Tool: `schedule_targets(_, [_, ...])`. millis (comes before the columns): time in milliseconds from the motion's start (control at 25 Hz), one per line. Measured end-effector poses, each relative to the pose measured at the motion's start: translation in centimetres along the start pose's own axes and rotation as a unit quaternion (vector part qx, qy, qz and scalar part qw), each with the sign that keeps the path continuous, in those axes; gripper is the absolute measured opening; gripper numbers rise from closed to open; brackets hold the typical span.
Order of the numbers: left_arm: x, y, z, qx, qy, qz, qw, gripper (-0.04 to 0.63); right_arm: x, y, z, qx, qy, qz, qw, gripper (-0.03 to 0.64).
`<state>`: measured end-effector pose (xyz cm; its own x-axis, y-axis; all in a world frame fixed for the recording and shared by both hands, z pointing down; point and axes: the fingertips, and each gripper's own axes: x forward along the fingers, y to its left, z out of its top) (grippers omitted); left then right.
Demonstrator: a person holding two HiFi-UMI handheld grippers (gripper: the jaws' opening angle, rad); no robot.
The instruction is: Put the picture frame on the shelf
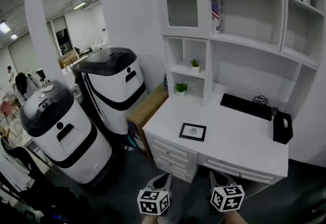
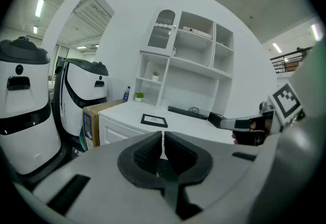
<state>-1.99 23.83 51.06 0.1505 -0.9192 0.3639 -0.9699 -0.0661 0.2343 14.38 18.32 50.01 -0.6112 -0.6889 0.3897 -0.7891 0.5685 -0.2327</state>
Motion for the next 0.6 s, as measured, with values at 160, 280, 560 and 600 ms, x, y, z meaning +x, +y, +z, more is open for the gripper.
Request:
schedule_targets(160, [0.7, -0.2, 0.2, -0.001, 0.001, 0.003, 1.0, 0.021, 0.4, -1.0, -0.3, 0.015, 0.009, -0.005, 1.0, 0.0])
schedule_targets(280, [1.8, -0.3, 0.5, 0.008, 0.01, 0.009, 0.9999, 0.021, 1.0, -1.9, 0.2, 0.023, 0.007, -0.005, 1.0, 0.0])
schedule_targets(560, [3.8, -0.4, 0.8, 0.008, 0.019, 0.021, 0.9996, 0.023, 2.1, -3.3, 1.2, 0.035, -0.004, 0.011, 0.999, 0.002])
schedule_targets(600, [4.1, -0.4, 1.1, 0.009, 0.018, 0.02, 0.9996, 0.023, 2.2, -3.5, 1.5, 0.036, -0.008, 0.016, 0.999, 0.002])
